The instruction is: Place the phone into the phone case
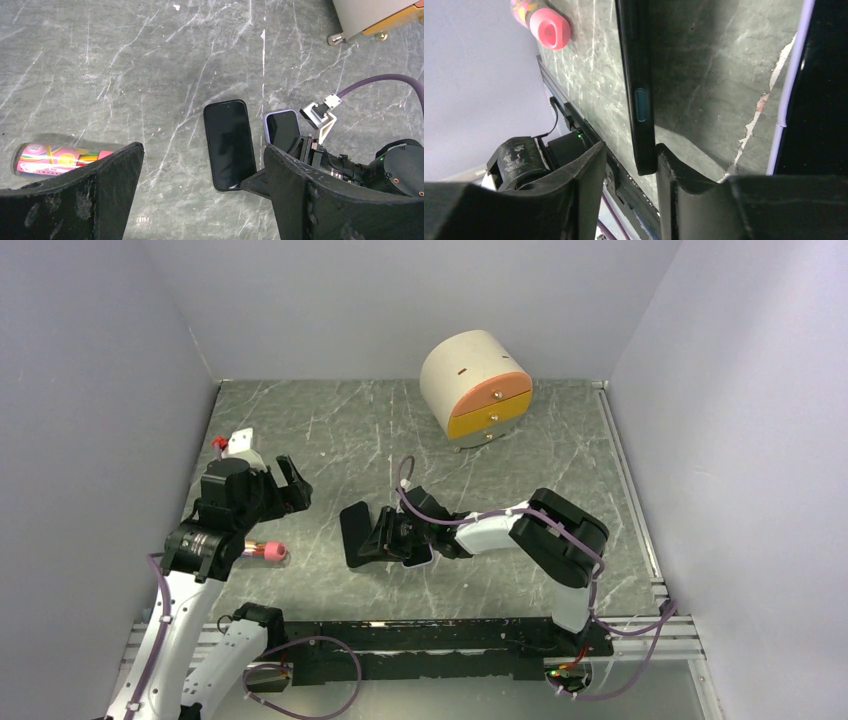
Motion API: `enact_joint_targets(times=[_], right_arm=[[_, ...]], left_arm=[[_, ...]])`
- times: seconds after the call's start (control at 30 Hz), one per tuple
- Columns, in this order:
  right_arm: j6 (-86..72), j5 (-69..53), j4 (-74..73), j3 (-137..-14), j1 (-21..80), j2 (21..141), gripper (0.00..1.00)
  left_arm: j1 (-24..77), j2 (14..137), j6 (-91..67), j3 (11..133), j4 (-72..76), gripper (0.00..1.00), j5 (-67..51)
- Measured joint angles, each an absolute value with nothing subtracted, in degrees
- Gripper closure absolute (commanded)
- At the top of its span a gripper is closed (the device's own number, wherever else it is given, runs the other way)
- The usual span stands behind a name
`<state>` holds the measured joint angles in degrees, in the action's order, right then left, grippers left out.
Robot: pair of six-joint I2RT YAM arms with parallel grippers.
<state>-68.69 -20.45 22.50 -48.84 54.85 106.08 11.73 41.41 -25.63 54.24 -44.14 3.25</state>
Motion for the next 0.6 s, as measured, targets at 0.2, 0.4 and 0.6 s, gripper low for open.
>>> enact_joint_targets(times=[0.2,0.4,0.6], right_arm=[[-68.36,-18.5,19.38,-48.9,54.85,104.88,0.44],[-66.35,-14.61,13.37,-48.66,54.85,97.32,0.33],[-61.63,-9.21,7.07,-48.95,54.85,87.48,0.07]], left_arm=[[11.73,41.41,-25.61,54.24,-44.12,0.06,3.16],[11.73,41.47,-25.5,54.24,-44.01,0.06,1.89],[11.73,41.71,-24.69,53.58,-42.61,0.06,-2.83]])
